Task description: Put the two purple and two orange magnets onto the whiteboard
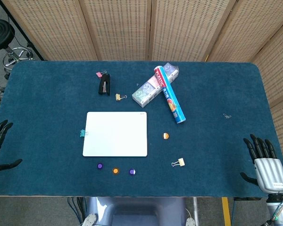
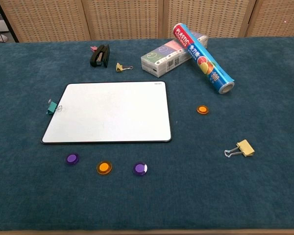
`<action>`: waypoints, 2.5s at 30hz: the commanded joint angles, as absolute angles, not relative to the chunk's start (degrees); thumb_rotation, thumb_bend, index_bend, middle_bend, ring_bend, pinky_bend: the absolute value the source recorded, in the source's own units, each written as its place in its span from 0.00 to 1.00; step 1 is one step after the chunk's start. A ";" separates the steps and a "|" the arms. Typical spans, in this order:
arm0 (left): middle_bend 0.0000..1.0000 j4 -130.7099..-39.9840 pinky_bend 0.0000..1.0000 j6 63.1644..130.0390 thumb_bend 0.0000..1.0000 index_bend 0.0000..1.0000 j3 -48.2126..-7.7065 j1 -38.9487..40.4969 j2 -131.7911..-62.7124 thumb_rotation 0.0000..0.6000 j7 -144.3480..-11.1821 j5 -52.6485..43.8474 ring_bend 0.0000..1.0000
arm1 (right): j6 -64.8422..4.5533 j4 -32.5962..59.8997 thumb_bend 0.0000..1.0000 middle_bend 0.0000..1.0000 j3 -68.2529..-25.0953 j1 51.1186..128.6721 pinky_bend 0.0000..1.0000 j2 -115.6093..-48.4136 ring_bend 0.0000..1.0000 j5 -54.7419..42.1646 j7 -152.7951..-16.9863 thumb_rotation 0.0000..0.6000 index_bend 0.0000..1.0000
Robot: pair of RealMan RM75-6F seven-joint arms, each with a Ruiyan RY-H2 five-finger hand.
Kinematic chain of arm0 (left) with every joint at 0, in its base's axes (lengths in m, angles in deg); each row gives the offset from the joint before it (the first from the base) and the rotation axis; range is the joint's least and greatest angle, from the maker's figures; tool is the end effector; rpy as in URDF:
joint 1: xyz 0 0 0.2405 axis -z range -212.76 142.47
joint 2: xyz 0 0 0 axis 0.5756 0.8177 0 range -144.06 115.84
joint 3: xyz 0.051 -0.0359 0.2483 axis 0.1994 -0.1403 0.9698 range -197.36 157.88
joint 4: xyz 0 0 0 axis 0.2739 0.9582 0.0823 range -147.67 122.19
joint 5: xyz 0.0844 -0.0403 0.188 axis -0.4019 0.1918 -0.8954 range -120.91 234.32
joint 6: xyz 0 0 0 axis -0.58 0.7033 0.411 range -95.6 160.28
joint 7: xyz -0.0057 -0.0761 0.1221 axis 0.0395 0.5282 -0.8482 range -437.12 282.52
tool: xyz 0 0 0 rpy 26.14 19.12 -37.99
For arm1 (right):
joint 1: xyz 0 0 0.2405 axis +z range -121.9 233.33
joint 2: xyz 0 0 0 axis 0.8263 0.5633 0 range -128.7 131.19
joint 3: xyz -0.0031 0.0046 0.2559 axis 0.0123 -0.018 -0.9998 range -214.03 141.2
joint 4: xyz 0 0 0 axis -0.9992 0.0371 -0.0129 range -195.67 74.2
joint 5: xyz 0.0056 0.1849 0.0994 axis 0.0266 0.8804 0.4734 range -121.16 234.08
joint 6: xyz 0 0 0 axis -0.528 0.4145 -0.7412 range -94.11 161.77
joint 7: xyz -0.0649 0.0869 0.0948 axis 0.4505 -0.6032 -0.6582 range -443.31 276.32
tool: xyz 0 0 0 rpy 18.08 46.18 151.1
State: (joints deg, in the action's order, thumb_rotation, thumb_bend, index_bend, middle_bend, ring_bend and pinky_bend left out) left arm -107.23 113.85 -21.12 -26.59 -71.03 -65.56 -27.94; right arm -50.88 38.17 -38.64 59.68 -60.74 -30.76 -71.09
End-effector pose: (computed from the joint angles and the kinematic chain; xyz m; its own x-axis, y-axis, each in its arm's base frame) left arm -0.3094 0.1955 0.1864 0.2872 0.0600 0.9560 0.9578 -0.0284 -0.2859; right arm -0.2917 -0.1723 0.1571 0.5214 -0.0258 0.8529 -0.8532 -0.0291 0.5207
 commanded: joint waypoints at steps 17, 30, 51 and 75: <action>0.00 -108.57 0.00 114.46 0.00 0.00 -21.02 -27.37 -69.81 1.00 -63.80 -29.11 0.00 | -48.93 37.71 0.00 0.00 -37.82 60.83 0.00 -61.52 0.00 -32.59 -71.90 1.00 0.03; 0.00 -108.88 0.00 113.51 0.00 0.00 -21.21 -27.34 -69.80 1.00 -64.49 -28.34 0.00 | -38.28 41.56 0.00 0.00 -35.67 68.15 0.00 -62.53 0.00 -38.48 -79.04 1.00 0.14; 0.00 -109.22 0.00 112.59 0.00 0.00 -21.78 -27.47 -69.24 1.00 -63.58 -27.03 0.00 | -14.55 46.79 0.23 0.00 -41.36 85.83 0.00 -80.42 0.00 -27.91 -64.86 1.00 0.30; 0.00 -109.06 0.00 111.25 0.00 0.00 -22.03 -27.29 -67.95 1.00 -60.21 -26.82 0.00 | -15.25 34.21 0.28 0.00 -46.27 99.17 0.00 -103.85 0.00 -4.50 -43.15 1.00 0.31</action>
